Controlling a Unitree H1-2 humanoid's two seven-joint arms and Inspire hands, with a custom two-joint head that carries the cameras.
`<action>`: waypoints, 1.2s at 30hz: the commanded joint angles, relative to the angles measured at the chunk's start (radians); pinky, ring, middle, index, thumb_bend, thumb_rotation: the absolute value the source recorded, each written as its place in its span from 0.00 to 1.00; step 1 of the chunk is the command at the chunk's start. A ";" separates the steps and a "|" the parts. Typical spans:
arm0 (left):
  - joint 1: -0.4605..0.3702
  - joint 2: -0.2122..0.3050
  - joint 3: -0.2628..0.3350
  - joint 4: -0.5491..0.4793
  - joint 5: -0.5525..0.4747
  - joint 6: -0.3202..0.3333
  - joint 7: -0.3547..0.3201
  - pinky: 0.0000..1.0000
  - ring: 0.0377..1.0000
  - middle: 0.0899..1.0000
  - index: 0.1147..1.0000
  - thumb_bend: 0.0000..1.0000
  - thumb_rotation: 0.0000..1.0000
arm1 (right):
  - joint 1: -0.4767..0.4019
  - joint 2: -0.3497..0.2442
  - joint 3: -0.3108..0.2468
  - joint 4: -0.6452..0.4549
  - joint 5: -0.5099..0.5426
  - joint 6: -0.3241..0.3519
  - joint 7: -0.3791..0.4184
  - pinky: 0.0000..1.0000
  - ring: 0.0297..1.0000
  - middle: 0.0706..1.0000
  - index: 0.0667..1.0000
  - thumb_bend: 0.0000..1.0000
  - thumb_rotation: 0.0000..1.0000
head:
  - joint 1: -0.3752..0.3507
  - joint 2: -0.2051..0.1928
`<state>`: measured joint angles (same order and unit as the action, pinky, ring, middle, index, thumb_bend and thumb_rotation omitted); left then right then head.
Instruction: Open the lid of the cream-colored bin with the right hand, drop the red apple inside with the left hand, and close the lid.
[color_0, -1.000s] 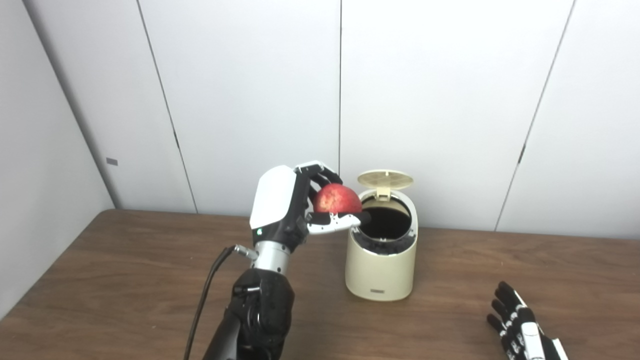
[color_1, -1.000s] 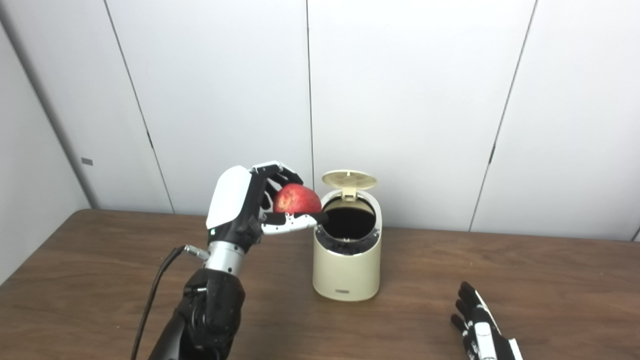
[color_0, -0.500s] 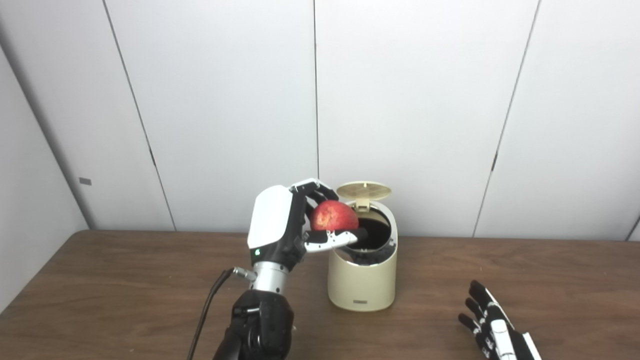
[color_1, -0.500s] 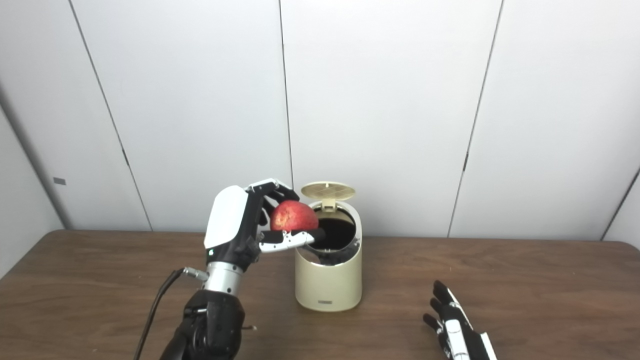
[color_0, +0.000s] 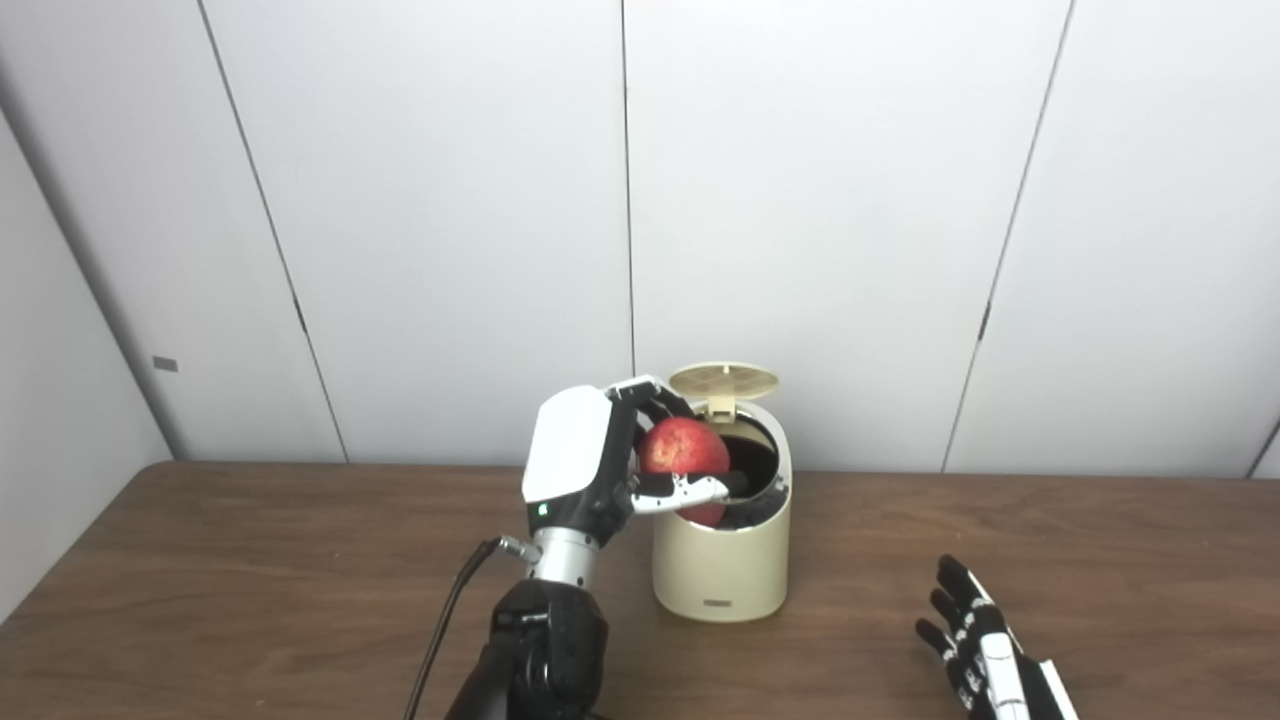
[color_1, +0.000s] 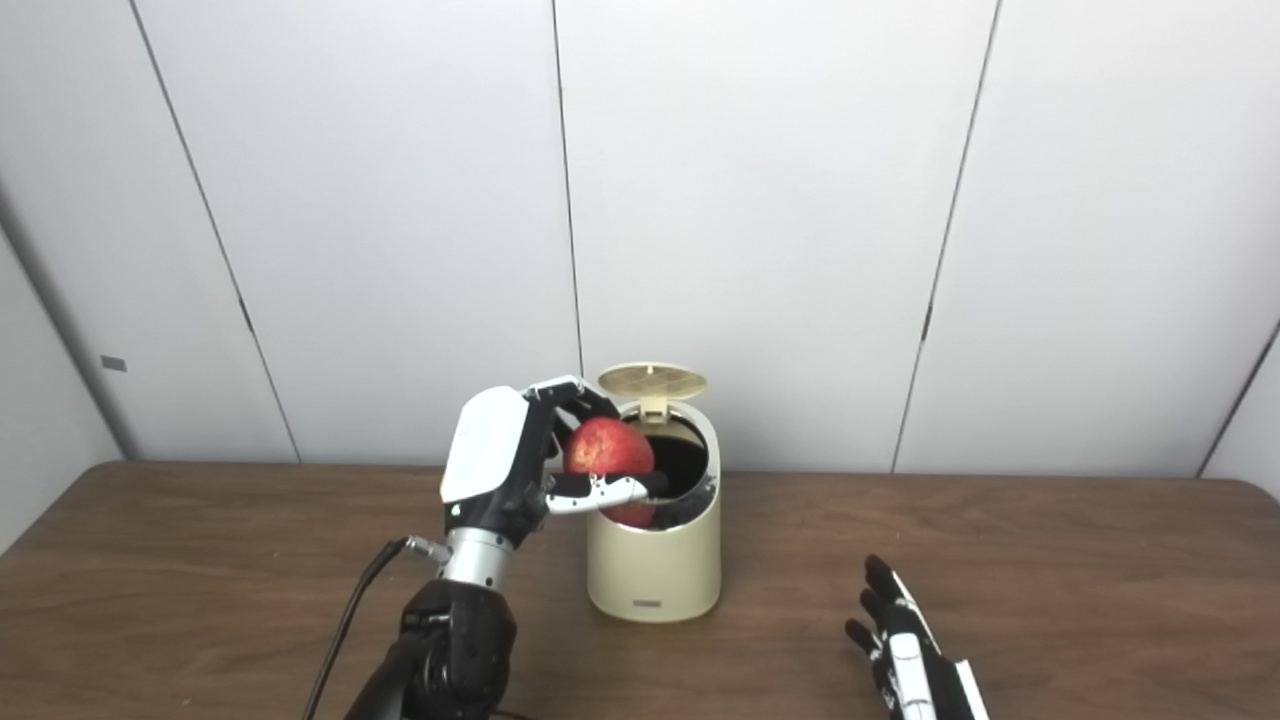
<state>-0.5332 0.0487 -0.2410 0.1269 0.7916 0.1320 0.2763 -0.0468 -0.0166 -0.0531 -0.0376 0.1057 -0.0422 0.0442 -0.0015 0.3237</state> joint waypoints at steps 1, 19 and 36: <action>-0.060 0.006 0.000 -0.001 0.002 -0.038 0.028 0.38 0.37 0.41 0.45 0.47 0.00 | 0.007 0.023 0.011 0.053 0.009 -0.042 0.004 0.91 0.97 0.97 0.92 0.52 0.92 | 0.001 -0.004; -0.106 -0.001 -0.022 0.103 0.004 -0.086 0.085 0.31 0.39 0.45 0.45 0.47 0.00 | 0.007 0.023 0.027 0.071 -0.014 -0.057 0.003 0.91 0.96 0.96 0.92 0.56 0.92 | -0.003 -0.012; -0.126 -0.039 -0.033 0.180 0.012 -0.075 0.124 0.32 0.40 0.50 0.42 0.47 0.00 | 0.010 0.028 0.030 0.067 -0.018 -0.052 0.000 0.93 0.96 0.95 0.92 0.57 0.92 | -0.010 -0.014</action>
<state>-0.6097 0.0142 -0.2693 0.3125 0.7891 0.0680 0.3720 -0.0614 -0.0136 -0.0343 -0.0190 0.0762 -0.0697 0.0422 -0.0107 0.3099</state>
